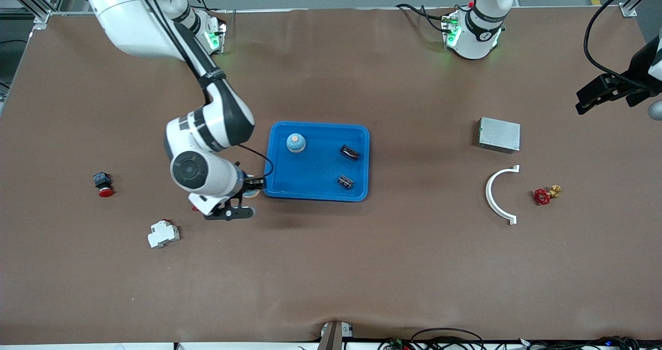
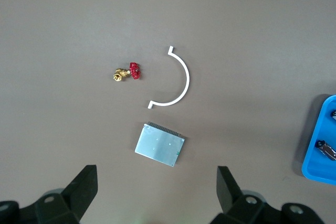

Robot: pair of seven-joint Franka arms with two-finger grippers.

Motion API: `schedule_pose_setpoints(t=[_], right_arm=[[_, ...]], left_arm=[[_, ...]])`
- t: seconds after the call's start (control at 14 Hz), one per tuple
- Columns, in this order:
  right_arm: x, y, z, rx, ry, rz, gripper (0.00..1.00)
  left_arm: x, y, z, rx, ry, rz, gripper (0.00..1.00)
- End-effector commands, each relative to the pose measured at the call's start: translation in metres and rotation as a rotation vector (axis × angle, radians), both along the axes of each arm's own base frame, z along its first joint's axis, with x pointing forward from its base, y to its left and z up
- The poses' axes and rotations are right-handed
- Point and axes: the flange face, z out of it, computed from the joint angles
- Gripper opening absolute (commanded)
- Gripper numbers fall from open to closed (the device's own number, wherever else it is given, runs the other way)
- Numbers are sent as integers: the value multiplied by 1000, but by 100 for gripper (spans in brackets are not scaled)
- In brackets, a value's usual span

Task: Place electrolytic capacitor and blue bell in tray
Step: 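Lower the bell into the tray beside the first bell and open the right gripper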

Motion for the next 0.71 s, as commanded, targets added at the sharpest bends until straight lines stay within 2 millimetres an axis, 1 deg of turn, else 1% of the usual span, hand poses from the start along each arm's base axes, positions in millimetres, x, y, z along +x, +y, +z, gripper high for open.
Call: schedule_pose_setpoints(t=[0.0, 0.14, 0.28, 0.64], right_arm=[[-13, 38, -15, 2, -11, -64, 10], [-20, 52, -30, -1, -14, -91, 10], [-32, 63, -44, -15, 8, -80, 10], [-43, 64, -67, -37, 46, -70, 12]], left_arm=[[-8, -4, 5, -18, 2, 5, 100], [-9, -13, 3, -18, 5, -12, 100], [-8, -12, 2, -18, 8, -10, 100], [-5, -11, -3, -17, 18, -15, 100]])
